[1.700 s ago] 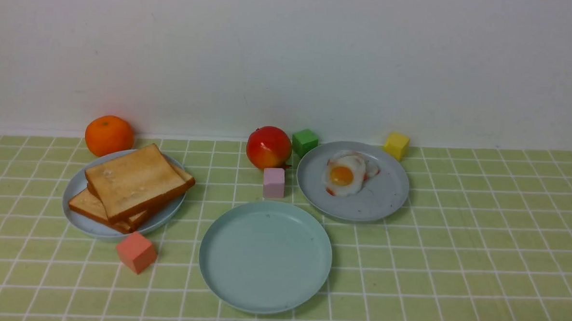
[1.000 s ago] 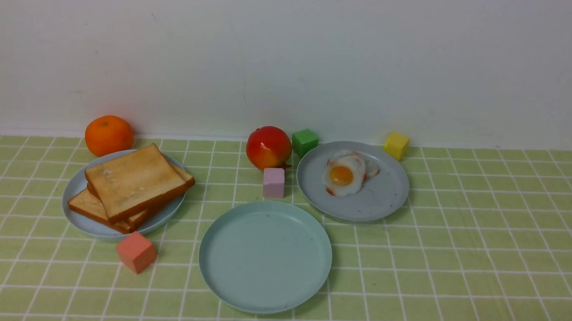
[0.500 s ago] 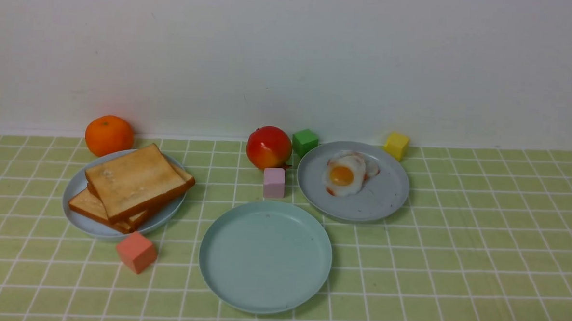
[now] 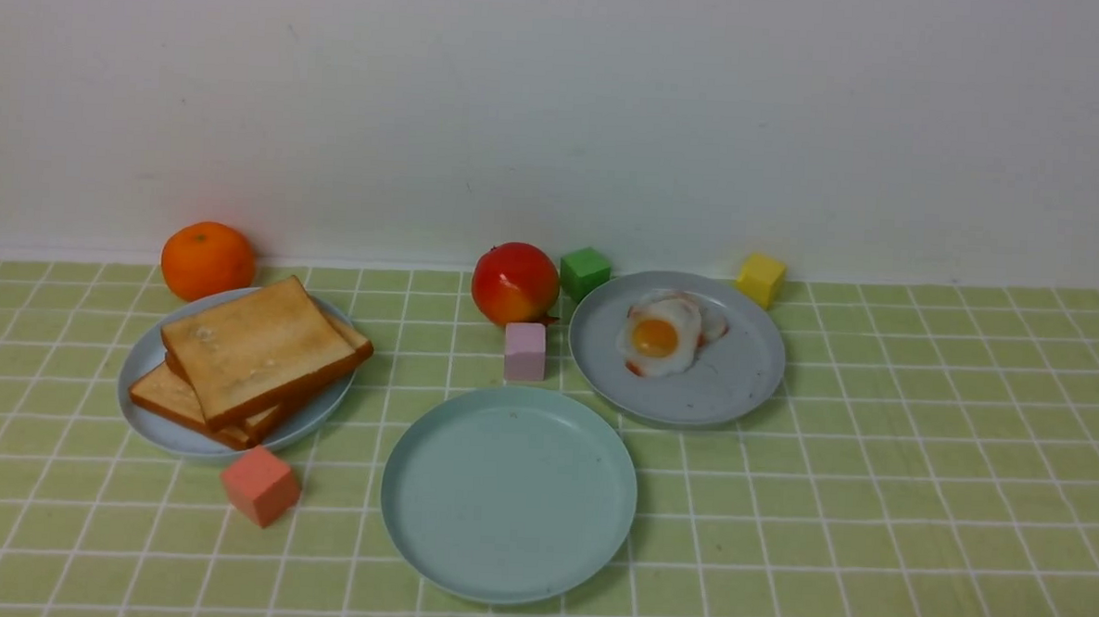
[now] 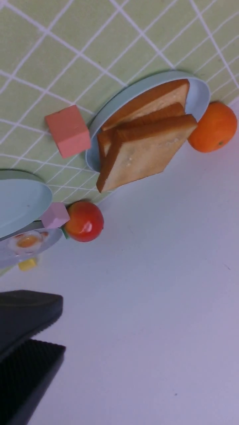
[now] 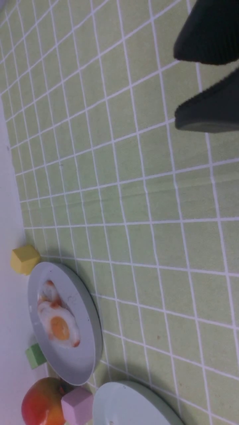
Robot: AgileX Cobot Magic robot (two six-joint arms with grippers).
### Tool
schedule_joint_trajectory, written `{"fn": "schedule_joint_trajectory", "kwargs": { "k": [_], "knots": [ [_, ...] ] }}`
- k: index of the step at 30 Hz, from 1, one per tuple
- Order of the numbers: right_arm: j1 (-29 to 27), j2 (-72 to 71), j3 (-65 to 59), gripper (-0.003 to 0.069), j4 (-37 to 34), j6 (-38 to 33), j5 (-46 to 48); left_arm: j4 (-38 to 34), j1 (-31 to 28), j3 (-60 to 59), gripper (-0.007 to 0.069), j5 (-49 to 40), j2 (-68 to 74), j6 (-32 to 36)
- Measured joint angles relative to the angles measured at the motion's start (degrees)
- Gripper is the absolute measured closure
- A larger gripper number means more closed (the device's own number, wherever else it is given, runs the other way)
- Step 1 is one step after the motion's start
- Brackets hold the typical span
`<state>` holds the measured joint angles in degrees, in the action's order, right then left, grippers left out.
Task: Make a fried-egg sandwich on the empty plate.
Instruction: Use the left arm to grab a slice of bread
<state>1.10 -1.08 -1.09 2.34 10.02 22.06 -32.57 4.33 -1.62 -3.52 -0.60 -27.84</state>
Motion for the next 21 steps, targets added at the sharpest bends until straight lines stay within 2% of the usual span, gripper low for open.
{"fn": "schedule_joint_trajectory", "kwargs": {
  "k": [9,10,14,18,21],
  "knots": [
    [0.0,0.0,-0.2,0.0418,0.1,0.9,-2.0,4.5,7.3,17.2,0.0473,-14.4,17.0,16.1],
    [0.0,0.0,-0.4,0.0418,-2.3,3.9,-4.6,5.9,8.2,22.2,0.0471,-20.3,23.1,20.9],
    [0.0,0.0,-0.4,0.0418,-9.3,11.0,-12.6,10.1,8.3,33.1,0.0471,-32.7,37.5,29.5],
    [0.0,0.0,-0.4,0.0418,-14.2,16.4,-19.9,11.7,8.4,40.1,0.0471,-34.5,49.3,31.5],
    [0.8,0.0,1.2,0.0418,-15.6,20.2,-18.8,12.0,8.6,44.4,0.049,-33.0,56.8,33.3]
  ]
}}
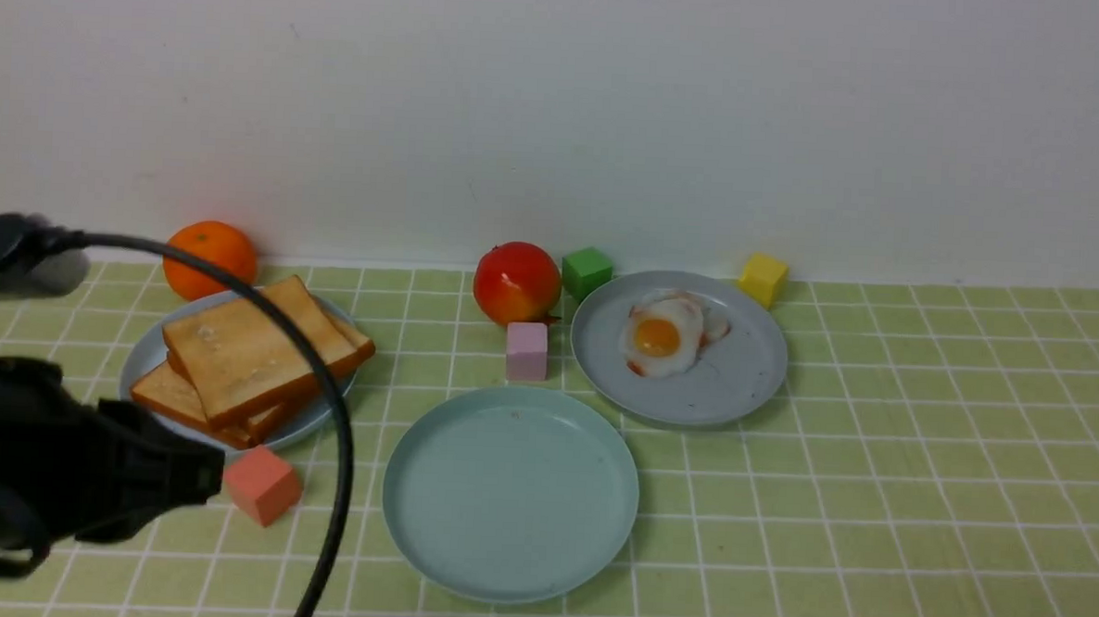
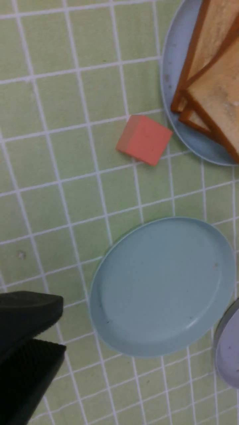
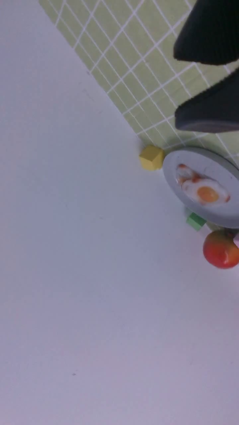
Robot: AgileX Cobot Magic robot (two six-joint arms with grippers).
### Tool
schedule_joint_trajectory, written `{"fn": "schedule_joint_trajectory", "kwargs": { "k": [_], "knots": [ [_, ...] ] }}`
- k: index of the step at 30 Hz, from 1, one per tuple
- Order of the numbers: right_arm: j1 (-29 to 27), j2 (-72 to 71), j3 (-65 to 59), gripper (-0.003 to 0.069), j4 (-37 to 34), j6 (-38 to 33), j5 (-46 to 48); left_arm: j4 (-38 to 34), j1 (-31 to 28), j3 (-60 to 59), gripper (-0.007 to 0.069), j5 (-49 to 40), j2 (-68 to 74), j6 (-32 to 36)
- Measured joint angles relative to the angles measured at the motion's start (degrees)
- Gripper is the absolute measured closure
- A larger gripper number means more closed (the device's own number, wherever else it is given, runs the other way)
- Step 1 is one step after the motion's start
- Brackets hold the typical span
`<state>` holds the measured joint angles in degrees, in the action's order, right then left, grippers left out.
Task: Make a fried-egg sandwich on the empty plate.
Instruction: Use the left arm to grab a slice of bread
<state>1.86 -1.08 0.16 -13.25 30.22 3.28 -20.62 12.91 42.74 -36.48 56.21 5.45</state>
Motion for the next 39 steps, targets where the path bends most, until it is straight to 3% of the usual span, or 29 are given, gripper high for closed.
{"fn": "schedule_joint_trajectory", "kwargs": {
  "k": [2,5,10,14,18,23,29,32,39],
  "knots": [
    [0.9,0.4,2.0,0.0426,-0.1,0.8,3.3,0.1,0.5,1.3,0.0518,1.0,2.8,0.9],
    [5.6,5.3,14.3,0.0498,1.0,-1.7,17.2,1.2,4.4,5.3,0.0635,3.5,8.5,4.6],
    [12.9,17.6,32.7,0.0646,2.4,-14.2,40.6,2.4,8.7,10.9,0.0638,2.0,15.5,7.0],
    [16.2,28.6,44.7,0.0668,3.7,-23.9,54.3,4.8,7.8,16.4,0.0638,-3.1,22.8,7.0],
    [16.4,32.9,48.4,0.0668,3.8,-27.6,58.4,5.6,5.3,20.4,0.0638,-5.9,27.7,7.3],
    [16.4,35.3,51.0,0.0665,1.4,-36.2,58.7,7.7,-2.6,29.0,0.0638,-8.1,38.7,12.2],
    [16.4,35.3,51.0,0.0662,0.1,-40.7,57.8,15.0,-3.7,33.5,0.0625,-8.1,46.2,20.4],
    [16.4,35.3,51.0,0.0659,-0.2,-41.5,57.5,17.6,-3.7,34.1,0.0557,-5.5,47.9,25.1],
    [16.4,35.3,51.0,0.0656,-0.8,-42.4,57.0,18.6,-3.7,34.3,0.026,-2.0,49.8,31.2]
  ]
}}
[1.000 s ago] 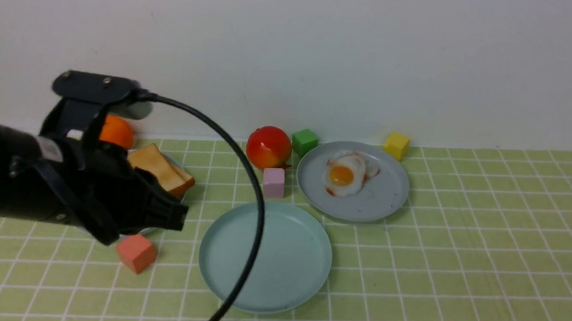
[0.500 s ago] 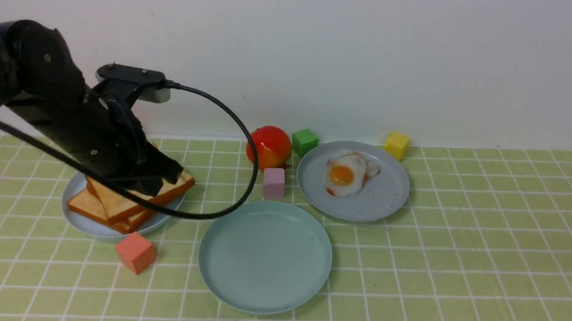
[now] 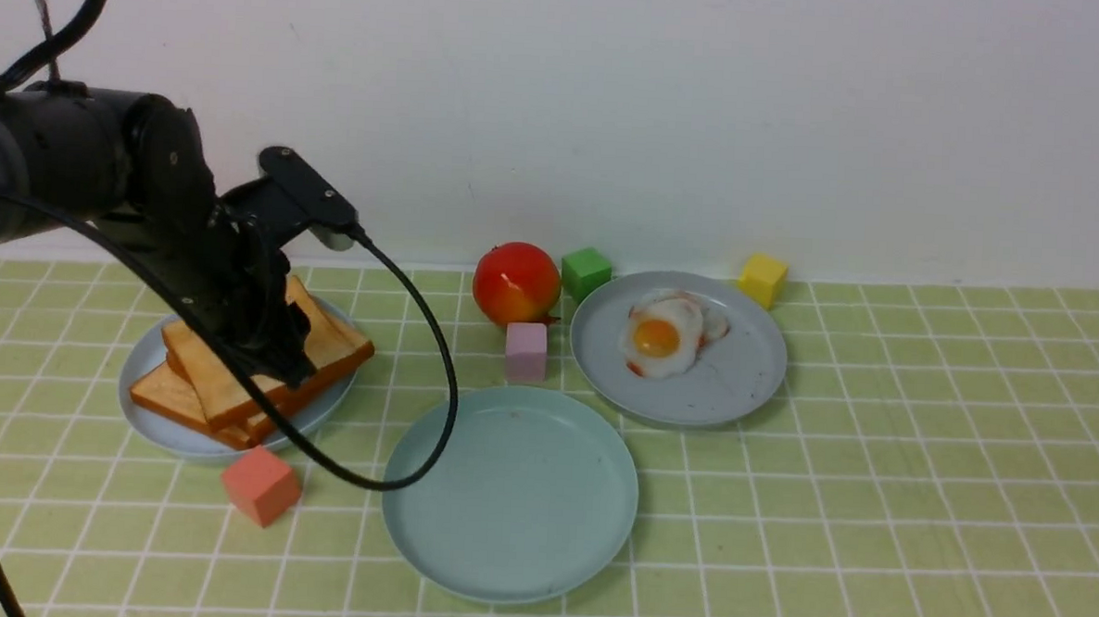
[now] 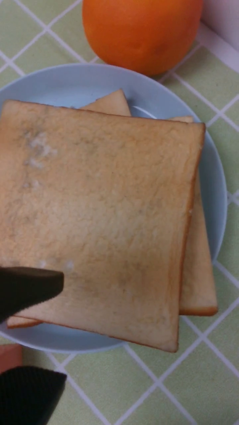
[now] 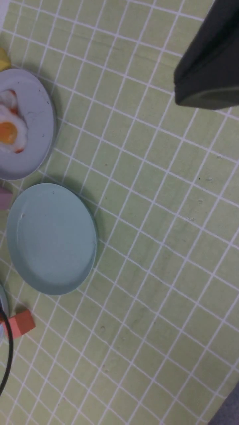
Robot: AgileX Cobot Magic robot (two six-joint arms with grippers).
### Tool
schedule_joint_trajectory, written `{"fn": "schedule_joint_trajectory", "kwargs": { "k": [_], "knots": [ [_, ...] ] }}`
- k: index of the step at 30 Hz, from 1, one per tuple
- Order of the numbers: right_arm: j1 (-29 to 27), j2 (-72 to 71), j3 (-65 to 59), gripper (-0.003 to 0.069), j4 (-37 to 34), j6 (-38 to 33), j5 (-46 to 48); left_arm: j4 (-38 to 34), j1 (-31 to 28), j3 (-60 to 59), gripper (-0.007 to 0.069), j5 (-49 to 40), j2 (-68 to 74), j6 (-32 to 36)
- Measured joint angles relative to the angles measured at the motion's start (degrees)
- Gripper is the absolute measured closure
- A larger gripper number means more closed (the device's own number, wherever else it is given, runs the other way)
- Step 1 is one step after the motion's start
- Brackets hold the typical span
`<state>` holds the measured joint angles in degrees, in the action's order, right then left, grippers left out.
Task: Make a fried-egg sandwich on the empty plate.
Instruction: Use the left arm to grab a slice of bread, then use the left arm to put a slice of bread into the empty plate in the middle
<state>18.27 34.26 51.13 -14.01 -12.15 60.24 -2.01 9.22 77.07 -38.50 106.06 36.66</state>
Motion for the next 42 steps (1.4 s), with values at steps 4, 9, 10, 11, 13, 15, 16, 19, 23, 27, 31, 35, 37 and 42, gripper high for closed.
{"fn": "schedule_joint_trajectory", "kwargs": {
  "k": [4,9,10,11,13,15,16,19,23,27,31,35,37,42],
  "knots": [
    [0.0,0.0,0.0,0.0655,-0.2,0.0,-0.1,0.0,0.0,0.0,0.0163,1.4,2.0,1.6],
    [0.0,0.0,0.0,0.0652,-0.4,0.0,-0.4,0.5,0.0,0.0,0.0174,3.7,5.0,1.6],
    [0.0,0.0,0.0,0.0652,-0.7,0.0,-0.4,0.7,0.0,0.1,0.0188,3.9,5.4,1.6],
    [0.0,0.0,0.0,0.0652,-0.7,0.0,-0.4,0.7,0.0,0.1,0.0191,4.0,5.4,1.6],
    [0.0,0.0,0.0,0.0652,-1.6,0.0,-0.4,1.0,0.0,0.1,0.0239,4.3,5.5,1.6],
    [0.0,0.0,0.0,0.0651,-2.4,0.0,-0.4,1.4,0.0,0.2,0.0295,4.7,5.7,1.6],
    [0.0,0.0,0.0,0.065,-2.9,0.0,-0.4,1.5,0.0,0.3,0.0343,4.7,5.8,1.6],
    [0.0,0.0,0.0,0.0647,-3.0,0.0,-0.1,2.0,0.0,0.4,0.045,4.6,5.9,1.8],
    [0.0,0.0,0.0,0.0645,-3.1,0.0,1.1,2.8,0.2,0.4,0.0515,4.6,5.9,1.8],
    [0.0,0.0,0.0,0.0645,-3.2,0.0,2.3,3.9,0.3,0.4,0.0522,3.6,4.7,1.8],
    [0.0,0.0,0.0,0.0645,-3.2,0.0,2.5,5.2,0.7,0.4,0.0533,0.6,-0.5,1.7],
    [0.0,0.0,0.0,0.0643,-3.2,0.0,2.6,5.5,3.9,0.4,0.0562,-0.6,-6.2,1.1],
    [0.0,0.0,0.0,0.0641,-3.2,0.0,2.6,4.5,6.7,0.4,0.0565,-1.6,-8.4,-0.8],
    [0.0,0.0,0.0,0.0636,-3.2,0.0,2.6,1.7,18.3,-1.9,0.0564,-1.1,-8.8,-8.9]
  ]
}}
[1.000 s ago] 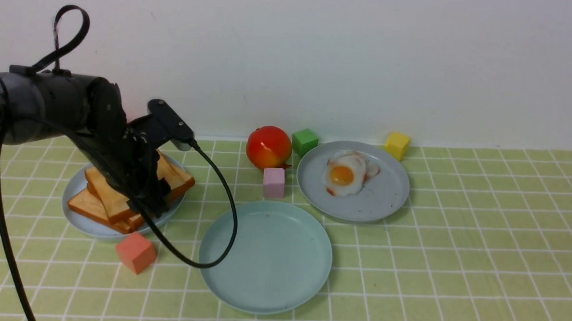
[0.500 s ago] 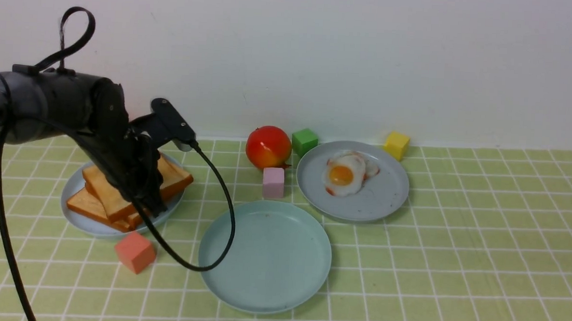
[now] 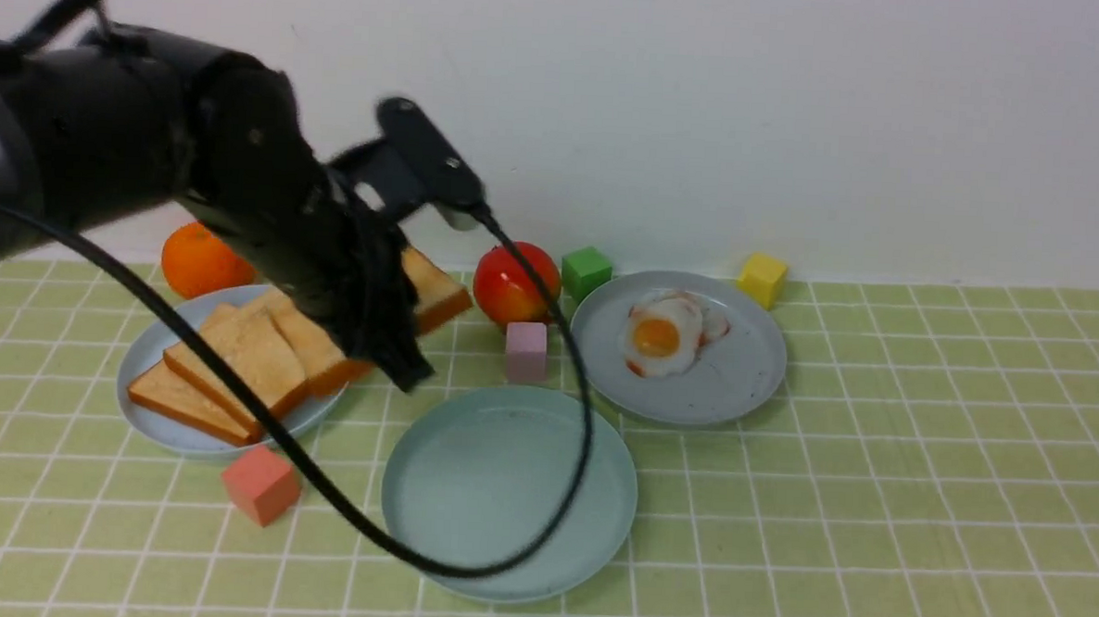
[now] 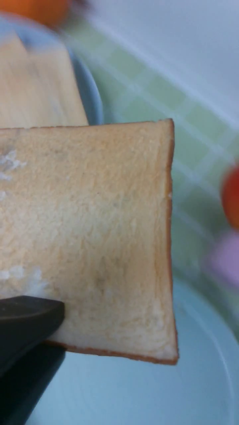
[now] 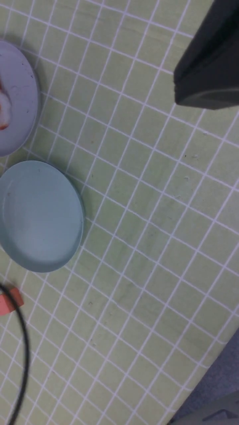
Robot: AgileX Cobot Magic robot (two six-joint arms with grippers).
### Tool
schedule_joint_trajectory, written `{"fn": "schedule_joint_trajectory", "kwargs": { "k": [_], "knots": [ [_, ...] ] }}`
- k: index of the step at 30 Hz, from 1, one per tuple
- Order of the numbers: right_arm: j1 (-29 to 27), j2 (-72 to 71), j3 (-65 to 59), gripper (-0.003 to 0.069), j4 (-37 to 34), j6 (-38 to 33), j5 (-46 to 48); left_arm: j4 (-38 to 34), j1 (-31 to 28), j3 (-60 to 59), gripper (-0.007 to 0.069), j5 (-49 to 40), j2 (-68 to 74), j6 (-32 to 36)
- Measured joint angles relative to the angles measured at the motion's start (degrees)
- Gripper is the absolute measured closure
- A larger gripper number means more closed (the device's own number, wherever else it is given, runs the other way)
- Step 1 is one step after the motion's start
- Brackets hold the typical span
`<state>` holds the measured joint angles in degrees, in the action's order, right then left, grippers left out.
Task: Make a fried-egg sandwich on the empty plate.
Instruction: Use the left arm to put a slice of bread into the empty plate in the middle
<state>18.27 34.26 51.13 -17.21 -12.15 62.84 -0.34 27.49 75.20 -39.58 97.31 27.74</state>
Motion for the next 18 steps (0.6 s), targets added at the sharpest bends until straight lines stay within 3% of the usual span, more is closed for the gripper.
{"fn": "schedule_joint_trajectory", "kwargs": {
  "k": [5,13,18],
  "knots": [
    [0.0,0.0,0.0,0.0632,0.0,0.0,0.5,2.3,8.4,-1.0,0.0564,3.8,4.8,-7.9],
    [0.0,0.0,0.0,0.0628,0.0,0.0,2.0,8.0,11.5,-1.0,0.056,6.8,10.6,-14.5],
    [0.0,0.0,0.0,0.0621,0.2,0.0,2.1,8.2,11.5,-1.0,0.0455,6.3,11.3,-14.7]
  ]
}}
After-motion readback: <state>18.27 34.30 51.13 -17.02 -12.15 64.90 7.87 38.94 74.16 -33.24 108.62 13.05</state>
